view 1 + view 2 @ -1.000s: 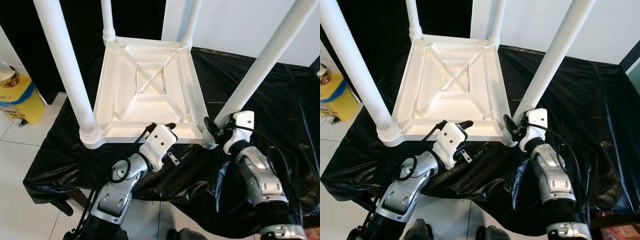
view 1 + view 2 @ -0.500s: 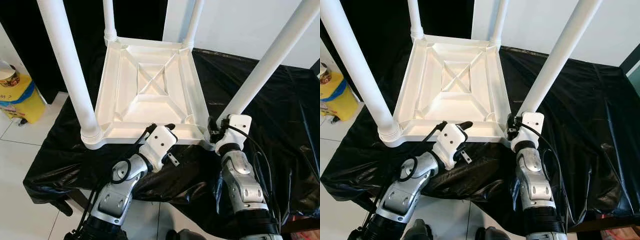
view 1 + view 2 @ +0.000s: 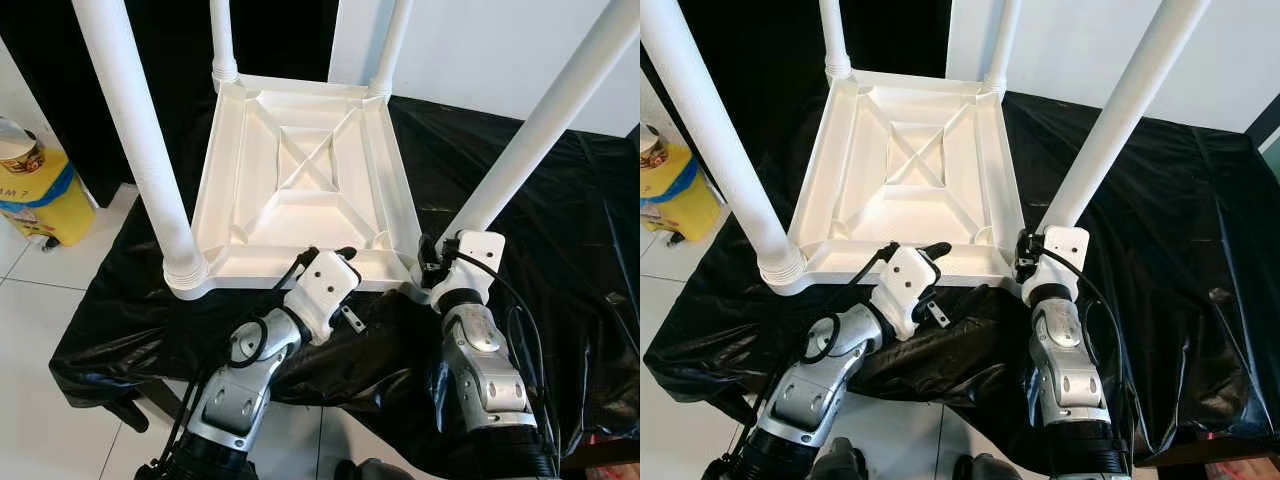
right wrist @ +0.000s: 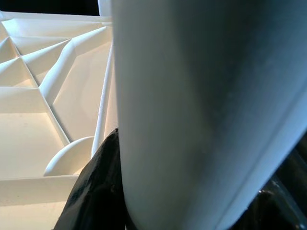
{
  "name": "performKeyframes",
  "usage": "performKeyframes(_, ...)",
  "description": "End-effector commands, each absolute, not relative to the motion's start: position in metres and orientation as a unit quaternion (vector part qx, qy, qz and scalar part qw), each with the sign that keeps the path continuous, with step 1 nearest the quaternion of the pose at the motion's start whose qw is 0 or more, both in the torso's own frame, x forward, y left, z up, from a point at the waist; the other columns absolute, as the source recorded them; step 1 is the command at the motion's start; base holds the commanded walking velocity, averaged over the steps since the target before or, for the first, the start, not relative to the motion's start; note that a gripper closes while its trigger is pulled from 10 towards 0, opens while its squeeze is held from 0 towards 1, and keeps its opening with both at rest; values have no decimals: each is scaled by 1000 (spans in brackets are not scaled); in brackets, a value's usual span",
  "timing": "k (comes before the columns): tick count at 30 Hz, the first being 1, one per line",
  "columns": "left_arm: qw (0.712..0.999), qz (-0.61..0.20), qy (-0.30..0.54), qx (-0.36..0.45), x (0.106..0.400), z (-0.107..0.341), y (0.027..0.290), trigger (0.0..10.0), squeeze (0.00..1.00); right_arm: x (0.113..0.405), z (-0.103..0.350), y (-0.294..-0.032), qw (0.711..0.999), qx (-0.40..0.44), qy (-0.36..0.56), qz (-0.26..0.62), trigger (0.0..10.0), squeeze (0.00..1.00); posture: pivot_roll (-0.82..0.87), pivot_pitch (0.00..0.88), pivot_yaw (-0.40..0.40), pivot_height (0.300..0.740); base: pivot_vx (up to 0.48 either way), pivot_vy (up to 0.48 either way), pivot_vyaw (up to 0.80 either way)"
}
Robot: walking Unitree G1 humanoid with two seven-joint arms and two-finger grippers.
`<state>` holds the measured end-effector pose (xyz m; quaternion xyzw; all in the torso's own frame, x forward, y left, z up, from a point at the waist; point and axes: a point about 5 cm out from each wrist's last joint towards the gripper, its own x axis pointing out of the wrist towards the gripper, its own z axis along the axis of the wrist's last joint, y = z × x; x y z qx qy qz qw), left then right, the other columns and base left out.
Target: Building children table
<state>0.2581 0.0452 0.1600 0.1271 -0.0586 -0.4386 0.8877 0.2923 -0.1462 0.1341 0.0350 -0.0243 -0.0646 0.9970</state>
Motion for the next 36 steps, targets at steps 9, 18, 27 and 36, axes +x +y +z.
performKeyframes(9, 900, -413, -60, 126, 260, 160, 41, 10000, 0, 284, 117, -159, 993, -5, 24, -117, 10000, 0, 131, 101, -130, 740, 0, 0, 0)
performKeyframes(18, 899, -414, -64, 128, 263, 161, 41, 10000, 0, 288, 127, -160, 995, 1, -6, -95, 10000, 1000, 109, 82, -127, 740, 0, 0, 0)
performKeyframes(27, 891, -429, -63, 136, 261, 160, 40, 10000, 0, 282, 141, -176, 998, -4, -64, -1, 10000, 1000, 97, 81, -119, 740, 0, 0, 0)
performKeyframes(36, 879, -450, -61, 145, 258, 159, 40, 10000, 0, 282, 142, -183, 987, -3, -58, 153, 10000, 0, 87, 79, -95, 740, 0, 0, 0)
